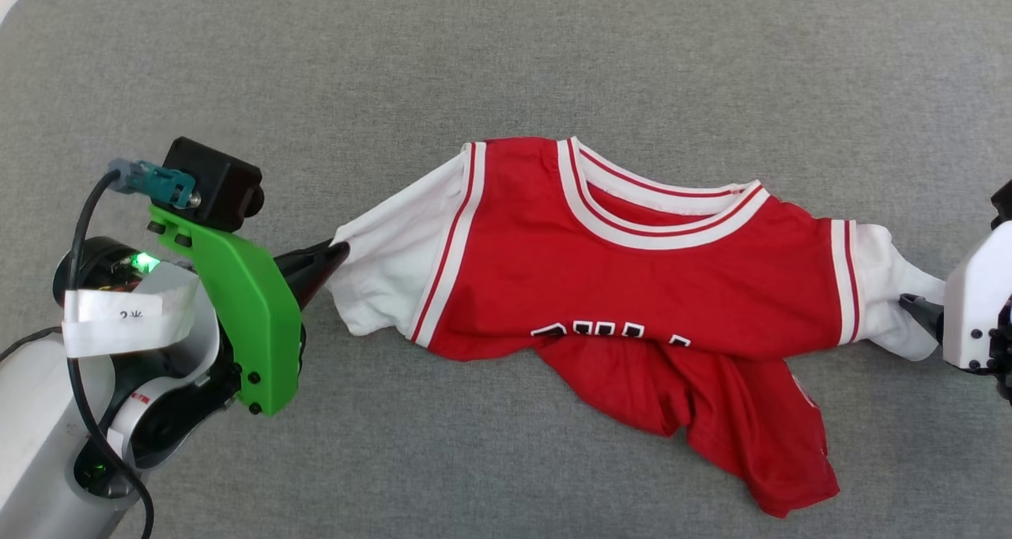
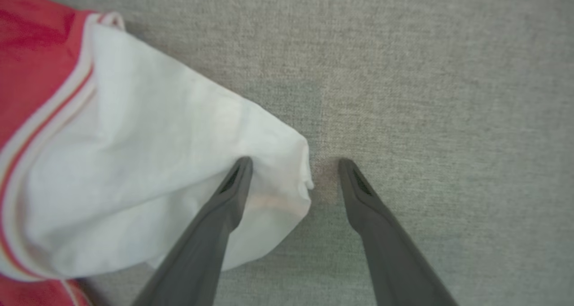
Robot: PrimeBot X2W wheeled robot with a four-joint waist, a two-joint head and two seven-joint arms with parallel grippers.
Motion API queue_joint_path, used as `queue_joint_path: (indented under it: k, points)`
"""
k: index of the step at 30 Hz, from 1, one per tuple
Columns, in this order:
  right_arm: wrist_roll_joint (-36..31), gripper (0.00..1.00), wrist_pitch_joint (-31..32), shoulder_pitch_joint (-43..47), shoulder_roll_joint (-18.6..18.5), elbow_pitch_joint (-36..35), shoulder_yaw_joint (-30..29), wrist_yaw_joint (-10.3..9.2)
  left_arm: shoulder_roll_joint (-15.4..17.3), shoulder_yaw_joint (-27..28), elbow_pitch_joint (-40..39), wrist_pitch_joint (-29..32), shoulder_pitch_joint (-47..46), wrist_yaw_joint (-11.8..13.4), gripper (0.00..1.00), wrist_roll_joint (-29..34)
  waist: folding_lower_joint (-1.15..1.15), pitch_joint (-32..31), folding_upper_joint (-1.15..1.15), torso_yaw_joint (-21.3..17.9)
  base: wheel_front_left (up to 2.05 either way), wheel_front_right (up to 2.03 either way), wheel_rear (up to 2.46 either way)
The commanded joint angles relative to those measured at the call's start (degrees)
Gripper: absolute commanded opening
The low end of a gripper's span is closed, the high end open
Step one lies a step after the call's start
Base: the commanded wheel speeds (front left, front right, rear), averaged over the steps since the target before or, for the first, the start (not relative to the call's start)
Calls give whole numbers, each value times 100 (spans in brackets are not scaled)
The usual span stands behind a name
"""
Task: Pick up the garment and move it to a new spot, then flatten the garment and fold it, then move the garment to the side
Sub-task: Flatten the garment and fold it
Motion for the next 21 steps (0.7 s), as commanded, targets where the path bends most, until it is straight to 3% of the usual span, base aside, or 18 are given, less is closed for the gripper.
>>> queue_joint_path:
  k: [1,2,3,4,21]
  points:
    - [19,100,-12,10,2,159,134,-4,34,-13,-32,7,67,34,0,20,0,62,0,69,0,0,0]
    - [31,92,-32,37,-22,217,184,-4,34,-11,-28,3,66,38,0,24,0,70,0,81,0,0,0]
    - [39,42,-56,65,-52,272,243,-4,39,-15,-18,2,65,37,0,33,0,75,0,91,0,0,0]
    - [89,0,-247,114,-164,436,414,-4,38,-32,36,-20,62,15,0,51,0,61,0,113,0,0,0]
    - [417,0,-2051,-90,-908,224,663,-4,-56,271,533,-770,213,54,0,160,0,-1076,0,-71,0,0,0]
